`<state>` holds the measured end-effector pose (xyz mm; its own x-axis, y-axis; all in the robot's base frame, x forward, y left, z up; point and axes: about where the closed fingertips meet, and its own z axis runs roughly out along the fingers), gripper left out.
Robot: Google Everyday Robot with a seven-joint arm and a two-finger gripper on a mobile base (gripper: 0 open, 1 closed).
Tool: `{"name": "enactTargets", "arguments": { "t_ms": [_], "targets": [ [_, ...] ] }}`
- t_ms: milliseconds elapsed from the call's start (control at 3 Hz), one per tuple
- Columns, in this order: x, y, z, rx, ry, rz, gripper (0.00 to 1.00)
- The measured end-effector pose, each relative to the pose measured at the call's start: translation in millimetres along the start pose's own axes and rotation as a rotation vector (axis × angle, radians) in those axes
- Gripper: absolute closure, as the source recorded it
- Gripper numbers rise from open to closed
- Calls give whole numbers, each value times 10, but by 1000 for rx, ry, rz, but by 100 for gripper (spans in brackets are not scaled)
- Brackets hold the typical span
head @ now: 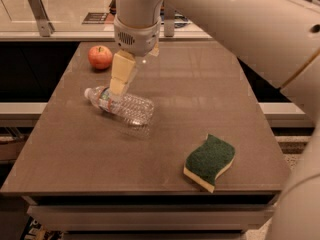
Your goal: Place water bottle upright
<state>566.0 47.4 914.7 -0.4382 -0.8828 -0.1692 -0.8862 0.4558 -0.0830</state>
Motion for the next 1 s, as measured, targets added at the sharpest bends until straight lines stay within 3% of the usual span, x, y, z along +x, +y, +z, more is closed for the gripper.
{"name": "enactTargets", "arguments": {
  "t_ms": [1000],
  "targets": [
    [-332, 366, 307, 48, 41, 28, 0]
  ]
}}
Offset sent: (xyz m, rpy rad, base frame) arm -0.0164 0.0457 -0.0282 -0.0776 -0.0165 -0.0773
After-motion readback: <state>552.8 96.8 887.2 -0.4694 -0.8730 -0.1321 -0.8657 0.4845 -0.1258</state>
